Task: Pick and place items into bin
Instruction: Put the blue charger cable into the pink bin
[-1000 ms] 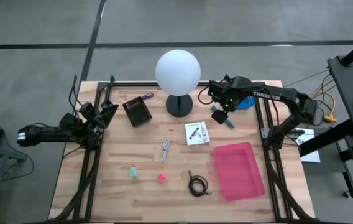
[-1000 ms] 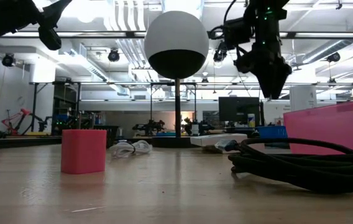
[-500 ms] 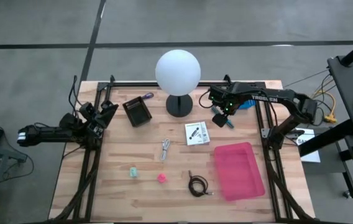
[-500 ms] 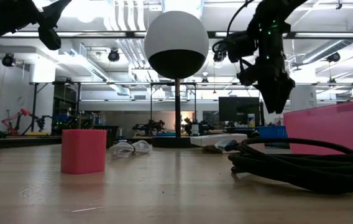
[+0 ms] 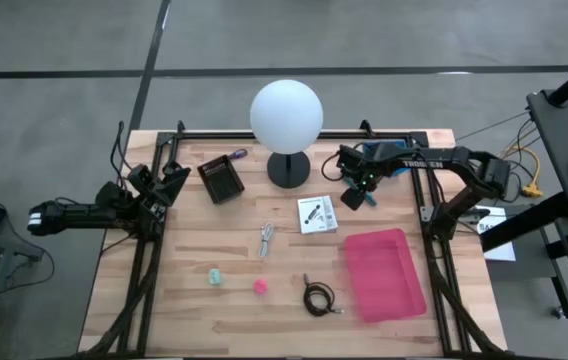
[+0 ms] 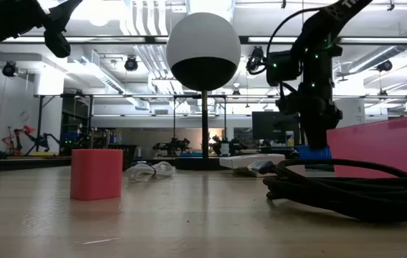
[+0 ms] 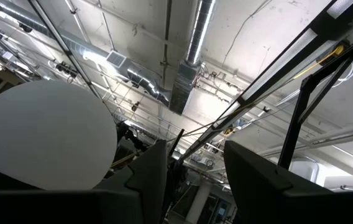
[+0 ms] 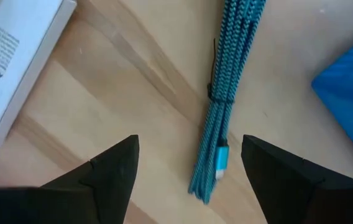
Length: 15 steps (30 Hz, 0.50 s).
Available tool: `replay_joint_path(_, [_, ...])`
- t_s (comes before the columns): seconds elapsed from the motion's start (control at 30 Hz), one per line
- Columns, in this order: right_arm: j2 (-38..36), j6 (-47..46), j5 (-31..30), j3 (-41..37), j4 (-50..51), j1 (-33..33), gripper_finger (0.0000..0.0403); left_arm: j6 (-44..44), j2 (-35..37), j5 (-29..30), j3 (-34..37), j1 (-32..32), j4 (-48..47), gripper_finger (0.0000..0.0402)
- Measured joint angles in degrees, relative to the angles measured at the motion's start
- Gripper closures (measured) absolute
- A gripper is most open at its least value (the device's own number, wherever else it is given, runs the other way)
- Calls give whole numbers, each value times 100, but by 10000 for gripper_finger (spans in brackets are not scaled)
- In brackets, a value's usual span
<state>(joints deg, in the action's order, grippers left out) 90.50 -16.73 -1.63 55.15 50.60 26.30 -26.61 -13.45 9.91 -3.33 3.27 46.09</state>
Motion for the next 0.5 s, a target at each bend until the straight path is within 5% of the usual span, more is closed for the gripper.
replay_joint_path(0.5, [2,96,23,-236,-739,382,137,-1,-6,0,0,-1,-2,258])
